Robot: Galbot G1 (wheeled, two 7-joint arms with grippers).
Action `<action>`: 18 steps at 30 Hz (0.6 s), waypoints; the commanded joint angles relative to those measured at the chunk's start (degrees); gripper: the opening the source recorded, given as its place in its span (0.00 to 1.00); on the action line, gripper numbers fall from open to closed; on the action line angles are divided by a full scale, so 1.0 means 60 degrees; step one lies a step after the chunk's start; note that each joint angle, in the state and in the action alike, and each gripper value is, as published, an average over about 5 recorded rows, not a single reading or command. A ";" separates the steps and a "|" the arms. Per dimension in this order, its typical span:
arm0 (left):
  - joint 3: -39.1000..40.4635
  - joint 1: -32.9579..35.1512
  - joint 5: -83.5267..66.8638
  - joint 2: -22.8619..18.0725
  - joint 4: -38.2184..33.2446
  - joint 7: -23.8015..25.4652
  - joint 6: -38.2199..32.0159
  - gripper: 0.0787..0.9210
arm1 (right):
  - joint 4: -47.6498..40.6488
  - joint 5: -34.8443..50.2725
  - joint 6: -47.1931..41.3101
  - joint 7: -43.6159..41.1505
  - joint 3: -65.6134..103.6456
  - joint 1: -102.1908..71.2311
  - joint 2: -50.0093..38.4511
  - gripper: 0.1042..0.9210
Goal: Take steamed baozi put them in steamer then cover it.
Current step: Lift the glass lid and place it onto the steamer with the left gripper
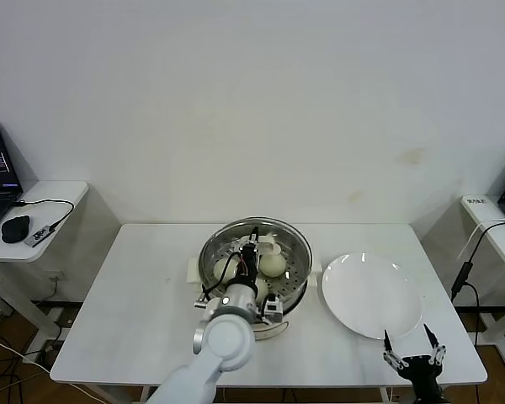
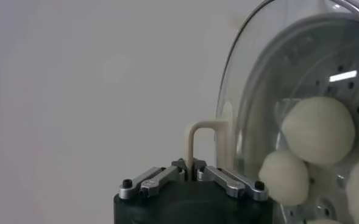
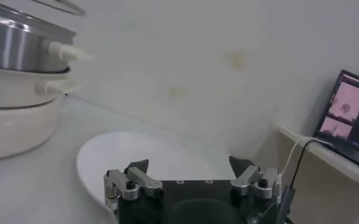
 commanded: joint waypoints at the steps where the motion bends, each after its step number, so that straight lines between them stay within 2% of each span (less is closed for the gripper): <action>1: -0.0329 -0.0107 0.0185 -0.0172 0.0463 -0.0013 -0.0057 0.07 | -0.0028 -0.0089 0.0024 -0.0001 -0.0087 -0.0014 0.0024 0.88; 18: -0.0482 0.0126 0.0131 -0.0212 0.0458 -0.0154 -0.0140 0.07 | -0.0053 -0.0182 0.0111 -0.0006 -0.0194 -0.0065 0.0034 0.88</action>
